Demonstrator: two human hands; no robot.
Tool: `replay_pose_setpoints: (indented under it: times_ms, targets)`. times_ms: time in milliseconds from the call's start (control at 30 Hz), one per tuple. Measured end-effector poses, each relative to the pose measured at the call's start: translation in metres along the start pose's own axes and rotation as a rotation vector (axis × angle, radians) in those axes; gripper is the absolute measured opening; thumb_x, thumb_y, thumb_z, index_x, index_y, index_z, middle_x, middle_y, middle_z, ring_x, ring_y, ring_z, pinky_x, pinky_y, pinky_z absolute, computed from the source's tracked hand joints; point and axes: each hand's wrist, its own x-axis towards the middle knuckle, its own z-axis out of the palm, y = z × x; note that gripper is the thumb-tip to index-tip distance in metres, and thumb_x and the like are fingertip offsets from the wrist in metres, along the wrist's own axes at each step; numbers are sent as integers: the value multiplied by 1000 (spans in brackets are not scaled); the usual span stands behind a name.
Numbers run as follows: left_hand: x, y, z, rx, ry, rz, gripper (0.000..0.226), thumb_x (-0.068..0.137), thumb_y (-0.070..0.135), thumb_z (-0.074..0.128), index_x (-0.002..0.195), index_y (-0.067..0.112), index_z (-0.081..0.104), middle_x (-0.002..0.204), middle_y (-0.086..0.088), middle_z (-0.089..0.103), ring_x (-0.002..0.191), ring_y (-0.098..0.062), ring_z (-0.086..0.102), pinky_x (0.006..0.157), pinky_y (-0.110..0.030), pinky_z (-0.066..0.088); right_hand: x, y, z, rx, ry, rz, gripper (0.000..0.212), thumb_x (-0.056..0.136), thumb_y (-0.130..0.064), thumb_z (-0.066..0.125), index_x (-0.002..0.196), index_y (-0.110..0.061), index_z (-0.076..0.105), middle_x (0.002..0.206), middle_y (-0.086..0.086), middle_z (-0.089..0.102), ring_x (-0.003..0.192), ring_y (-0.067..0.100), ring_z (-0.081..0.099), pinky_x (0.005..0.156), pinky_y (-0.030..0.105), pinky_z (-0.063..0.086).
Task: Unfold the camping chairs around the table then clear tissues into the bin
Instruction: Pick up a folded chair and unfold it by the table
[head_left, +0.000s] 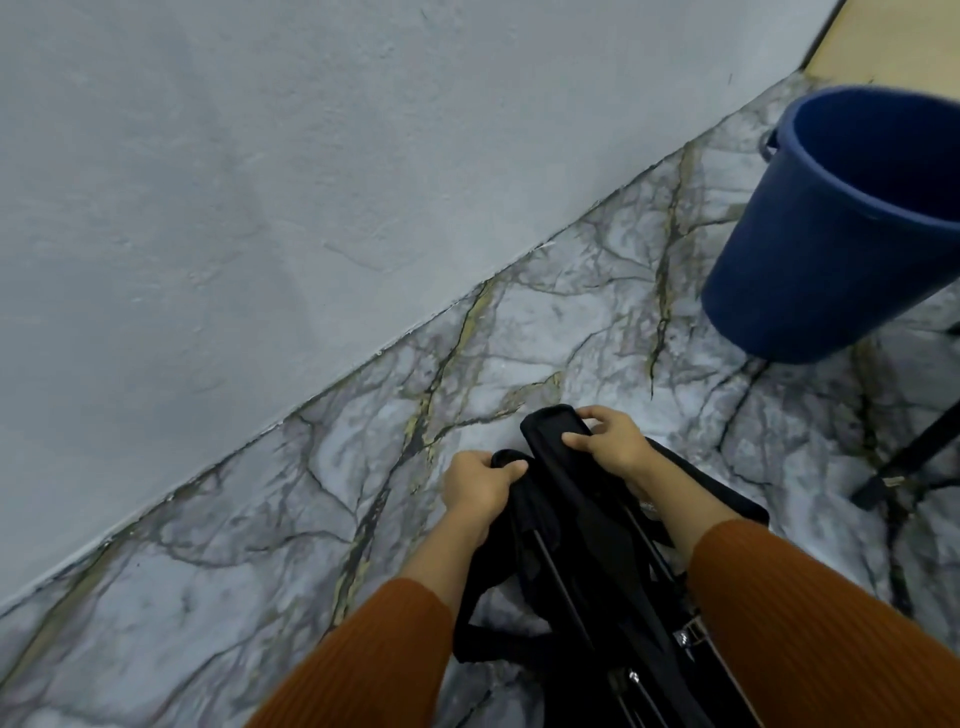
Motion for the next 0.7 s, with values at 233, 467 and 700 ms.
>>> replay_pose_setpoints:
  times_ms: [233, 467, 700]
  targets:
    - [-78, 53, -29, 28, 39, 73, 20, 76, 28, 77, 78, 9, 72, 83, -17, 74, 77, -34, 71, 74, -53, 59, -86, -54, -28, 69, 123, -87, 40, 84, -15, 72, 121, -25, 60, 112, 18, 65, 97, 33, 66, 87, 46, 57]
    - [-227, 130, -62, 58, -43, 216, 10, 78, 32, 74, 84, 25, 73, 84, -3, 76, 77, -22, 72, 76, -49, 59, -264, -146, -100, 26, 219, -192, 45, 92, -4, 59, 134, -18, 53, 120, -5, 58, 114, 9, 49, 97, 25, 40]
    - [-389, 196, -71, 109, -176, 304, 11, 83, 30, 72, 83, 20, 71, 79, -6, 75, 76, -24, 70, 77, -48, 58, -449, -177, -169, -137, 386, -224, 46, 96, -8, 53, 136, -31, 48, 114, -14, 57, 105, -5, 47, 84, 1, 37]
